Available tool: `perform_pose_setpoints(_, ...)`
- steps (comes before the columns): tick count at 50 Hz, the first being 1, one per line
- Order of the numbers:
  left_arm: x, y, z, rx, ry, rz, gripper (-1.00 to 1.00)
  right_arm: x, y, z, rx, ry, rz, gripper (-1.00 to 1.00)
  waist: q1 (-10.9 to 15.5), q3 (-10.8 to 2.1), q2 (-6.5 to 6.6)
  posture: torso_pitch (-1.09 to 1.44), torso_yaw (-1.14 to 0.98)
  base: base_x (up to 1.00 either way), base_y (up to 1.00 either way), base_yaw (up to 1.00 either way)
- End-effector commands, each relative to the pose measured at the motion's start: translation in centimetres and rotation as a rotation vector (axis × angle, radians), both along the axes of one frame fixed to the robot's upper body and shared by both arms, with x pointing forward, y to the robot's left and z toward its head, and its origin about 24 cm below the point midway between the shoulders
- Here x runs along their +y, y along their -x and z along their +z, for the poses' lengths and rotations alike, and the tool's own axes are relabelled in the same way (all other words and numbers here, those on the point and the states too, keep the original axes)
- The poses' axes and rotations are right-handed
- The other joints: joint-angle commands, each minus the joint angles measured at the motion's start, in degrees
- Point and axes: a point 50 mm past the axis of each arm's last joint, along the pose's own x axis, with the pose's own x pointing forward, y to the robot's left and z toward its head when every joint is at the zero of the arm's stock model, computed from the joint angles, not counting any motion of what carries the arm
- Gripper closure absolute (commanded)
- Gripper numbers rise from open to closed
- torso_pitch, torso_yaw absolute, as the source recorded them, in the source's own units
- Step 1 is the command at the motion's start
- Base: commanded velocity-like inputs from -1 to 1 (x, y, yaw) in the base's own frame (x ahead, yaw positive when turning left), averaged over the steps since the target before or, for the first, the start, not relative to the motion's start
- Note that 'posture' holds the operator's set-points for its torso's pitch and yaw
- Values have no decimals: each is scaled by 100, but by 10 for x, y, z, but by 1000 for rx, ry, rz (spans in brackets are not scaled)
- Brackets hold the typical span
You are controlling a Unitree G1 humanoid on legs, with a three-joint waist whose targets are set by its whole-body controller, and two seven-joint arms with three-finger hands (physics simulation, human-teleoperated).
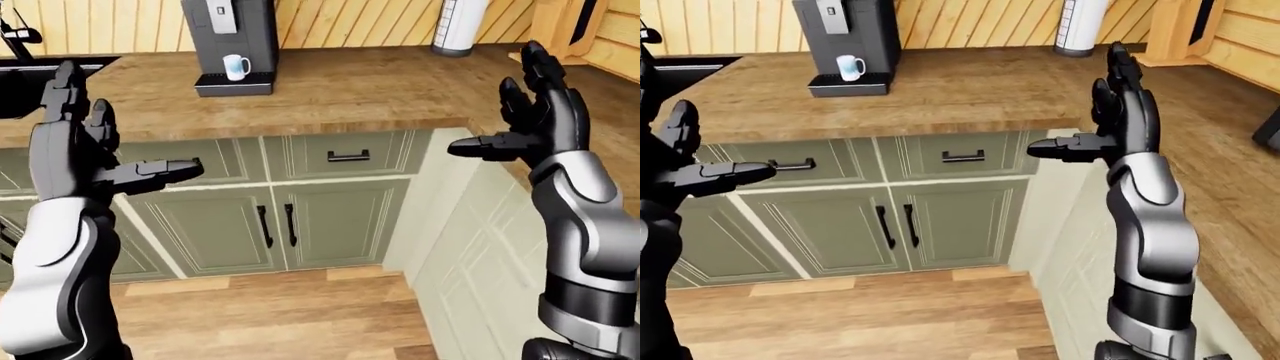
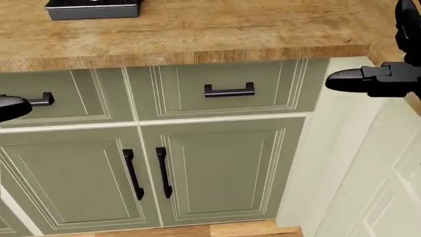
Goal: Pick the mug from under the coffee machine dispenser and place it on the counter.
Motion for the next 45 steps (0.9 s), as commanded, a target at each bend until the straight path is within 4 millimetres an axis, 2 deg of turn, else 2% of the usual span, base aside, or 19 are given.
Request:
perform_pose_setpoints(1, -3, 3, 14, -72, -24, -11, -100, -2, 4, 16, -75, 17, -11, -100, -16, -126, -98, 0, 0, 12, 2, 0)
perform_pose_setpoints(2, -3, 3, 14, -72, -24, -12, -100, -2, 4, 17, -75, 17, -11, -100, -19, -126, -224, 0, 0, 12, 1, 0)
perform_pose_setpoints(3, -3, 3, 13, -71, -25, -11, -100, -2, 5, 17, -75, 17, -10, -100, -76, -117, -2, 0, 0, 13, 1, 0)
perform_pose_setpoints(5, -3, 3, 13, -71, -24, -11, -100, -1, 5, 17, -75, 17, -10, -100, -68, -125, -87, 0, 0, 12, 1, 0)
perform_pose_setpoints(9, -2, 3, 14, -72, -24, -9, -100, -1, 4, 17, -76, 17, -9, -100, -79, -89, 118, 0, 0, 12, 1, 0)
perform_pose_setpoints(12, -2, 3, 14, -72, -24, -9, -100, -1, 5, 18, -76, 17, -8, -100, -107, -39, 349, 0, 0, 12, 1, 0)
perform_pose_setpoints(14, -2, 3, 14, -72, -25, -10, -100, -2, 5, 18, -77, 17, -8, -100, -138, -136, 686, 0, 0, 12, 0, 0)
perform_pose_setpoints(23, -2, 3, 15, -75, -24, -9, -100, -1, 5, 19, -78, 16, -9, -100, -53, -91, 310, 0, 0, 12, 1, 0)
perform_pose_setpoints(25, -2, 3, 15, -75, -24, -8, -100, -2, 5, 19, -78, 15, -9, -100, -33, -85, 139, 0, 0, 11, 1, 0)
perform_pose_setpoints(27, -2, 3, 15, -75, -24, -8, -100, -2, 5, 19, -78, 15, -10, -100, -20, -172, -204, 0, 0, 11, 2, 0)
perform_pose_setpoints(28, -2, 4, 16, -75, -24, -7, -100, -2, 5, 19, -78, 14, -9, -100, -44, -134, -72, 0, 0, 11, 2, 0)
perform_pose_setpoints(30, -2, 4, 17, -77, -24, -7, -100, -2, 5, 20, -78, 14, -9, -100, -57, -106, -106, 0, 0, 11, 3, 0)
perform_pose_setpoints(36, -2, 5, 18, -79, -25, -6, -100, -3, 6, 20, -79, 13, -10, -100, -88, -45, 178, 0, 0, 11, 4, 0)
perform_pose_setpoints(38, -2, 5, 18, -79, -24, -5, -100, -3, 6, 22, -81, 13, -10, -100, -114, -45, 350, 0, 0, 11, 5, 0)
perform_pose_setpoints(40, -1, 5, 18, -80, -24, -4, -100, -3, 6, 21, -81, 14, -11, -100, -145, -137, 673, 0, 0, 11, 4, 0)
perform_pose_setpoints(41, -1, 5, 18, -79, -24, -3, -100, -4, 6, 21, -81, 13, -11, -100, -182, -215, 693, 0, 0, 11, 4, 0)
perform_pose_setpoints(42, -1, 5, 18, -79, -25, -4, -100, -3, 6, 22, -82, 13, -10, -100, -98, -122, 597, 0, 0, 11, 5, 0)
perform_pose_setpoints(43, -1, 5, 18, -79, -24, -3, -100, -3, 6, 22, -82, 13, -9, -100, -120, -90, 637, 0, 0, 12, 4, 0)
perform_pose_setpoints(45, -1, 5, 19, -80, -24, -3, -100, -3, 6, 22, -81, 14, -10, -100, -85, -131, 529, 0, 0, 11, 5, 0)
